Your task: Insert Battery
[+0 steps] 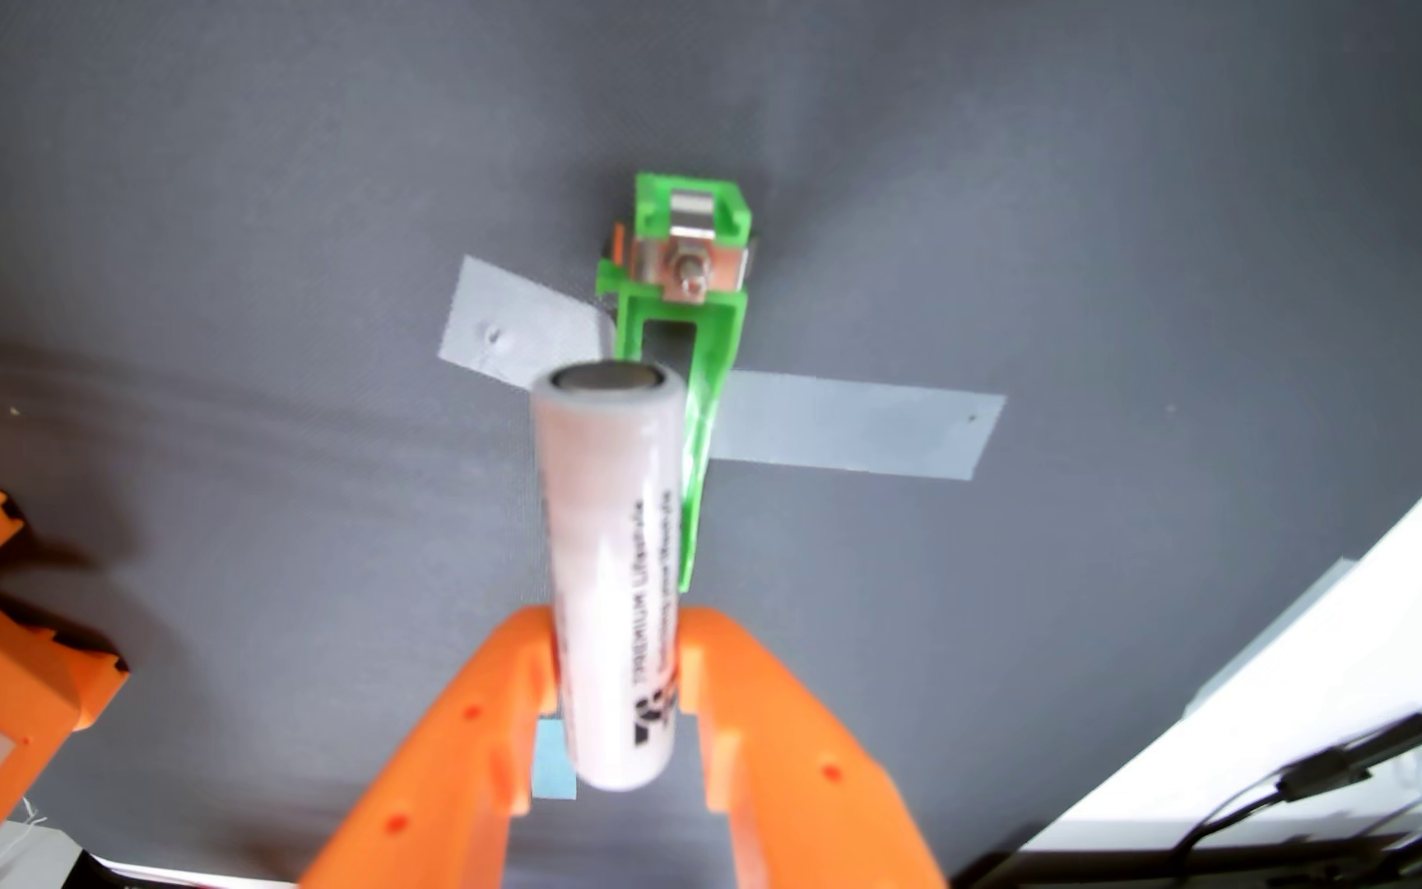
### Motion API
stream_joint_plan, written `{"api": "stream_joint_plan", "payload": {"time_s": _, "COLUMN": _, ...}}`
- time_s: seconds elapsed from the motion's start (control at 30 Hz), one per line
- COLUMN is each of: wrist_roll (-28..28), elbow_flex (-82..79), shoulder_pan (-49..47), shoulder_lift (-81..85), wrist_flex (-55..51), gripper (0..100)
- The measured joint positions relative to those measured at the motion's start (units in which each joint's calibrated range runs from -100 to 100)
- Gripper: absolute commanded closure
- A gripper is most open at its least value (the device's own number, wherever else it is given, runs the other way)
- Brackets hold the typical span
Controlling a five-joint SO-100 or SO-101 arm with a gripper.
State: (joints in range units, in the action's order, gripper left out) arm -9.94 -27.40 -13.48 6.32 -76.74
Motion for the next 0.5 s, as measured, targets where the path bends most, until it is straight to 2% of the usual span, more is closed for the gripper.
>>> {"api": "stream_joint_plan", "payload": {"time_s": 0.23, "wrist_roll": 0.31, "elbow_flex": -1.27, "shoulder_pan": 0.00, "shoulder_lift": 0.00, "wrist_flex": 0.59, "gripper": 98}}
{"api": "stream_joint_plan", "payload": {"time_s": 0.5, "wrist_roll": 1.12, "elbow_flex": -5.15, "shoulder_pan": 0.16, "shoulder_lift": 0.00, "wrist_flex": 6.28, "gripper": 98}}
